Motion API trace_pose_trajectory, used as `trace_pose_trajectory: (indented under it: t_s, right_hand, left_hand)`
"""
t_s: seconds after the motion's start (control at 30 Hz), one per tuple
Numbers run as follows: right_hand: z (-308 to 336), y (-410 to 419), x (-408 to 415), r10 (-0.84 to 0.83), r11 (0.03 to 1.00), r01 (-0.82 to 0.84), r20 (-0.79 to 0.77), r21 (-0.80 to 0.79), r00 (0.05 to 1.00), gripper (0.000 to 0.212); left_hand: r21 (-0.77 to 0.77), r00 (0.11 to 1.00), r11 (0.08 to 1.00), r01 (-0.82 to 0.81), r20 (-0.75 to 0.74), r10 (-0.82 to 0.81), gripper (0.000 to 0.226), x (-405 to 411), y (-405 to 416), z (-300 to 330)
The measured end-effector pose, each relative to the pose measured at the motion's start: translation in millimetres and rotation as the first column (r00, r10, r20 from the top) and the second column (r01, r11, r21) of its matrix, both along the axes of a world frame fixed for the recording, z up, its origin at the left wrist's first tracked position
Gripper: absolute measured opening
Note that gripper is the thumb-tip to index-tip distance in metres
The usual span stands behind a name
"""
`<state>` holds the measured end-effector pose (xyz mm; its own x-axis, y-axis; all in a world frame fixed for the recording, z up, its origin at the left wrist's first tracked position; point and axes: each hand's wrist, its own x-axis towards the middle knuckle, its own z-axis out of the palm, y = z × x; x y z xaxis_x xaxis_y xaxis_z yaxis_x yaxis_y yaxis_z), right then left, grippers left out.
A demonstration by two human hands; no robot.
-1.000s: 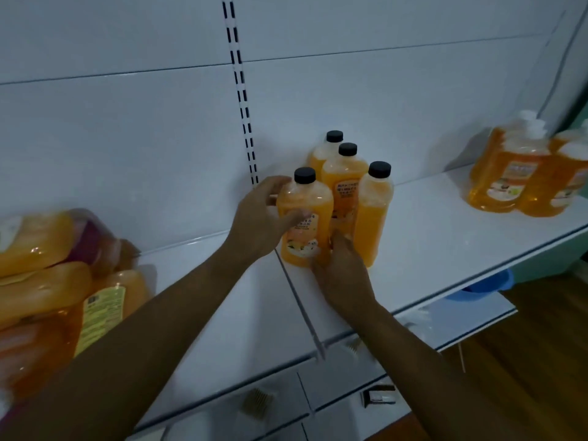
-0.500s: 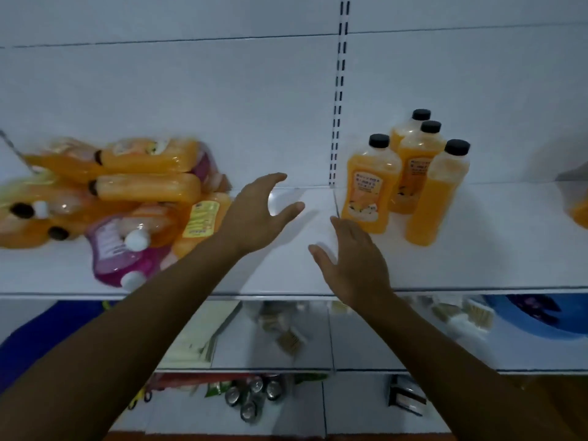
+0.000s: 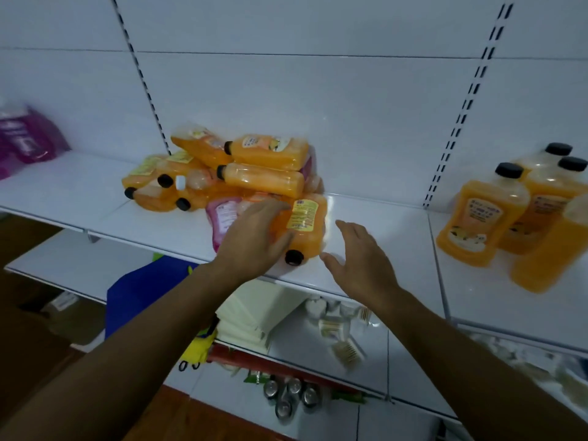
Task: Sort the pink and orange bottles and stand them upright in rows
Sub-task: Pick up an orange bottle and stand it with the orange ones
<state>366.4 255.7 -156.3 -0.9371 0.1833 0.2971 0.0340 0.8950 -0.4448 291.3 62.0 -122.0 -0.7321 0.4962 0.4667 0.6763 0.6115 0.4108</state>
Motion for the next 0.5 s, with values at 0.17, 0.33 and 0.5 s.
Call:
trace_pose_trajectory:
  t_s: [0.17, 0.33, 0.5]
  right_hand:
    - [11.9, -12.5, -25.9, 0.006, 0.999, -0.007, -0.019, -0.053, 1.000, 0.063]
    - [36.1, -22.7, -64.1, -0.020, 0.995, 0.012, -0.081, -0.095, 0.997, 0.061]
    - [69.7, -37.8, -117.4, -0.118, 0.975, 0.095, -0.107, -0.199, 0.987, 0.059]
  left_hand:
    - [0.069, 0.997, 0.995, -0.068, -0.033, 0.070, 0.053, -27.4, -24.8, 18.2]
    - [0.039, 0.991, 0.990, -0.136, -0.009, 0.137, 0.059, -77.6, -45.4, 31.5]
    - [0.002, 0.991, 0.991, -0.131, 0.036, 0.131, 0.068, -146.9, -47.5, 50.8]
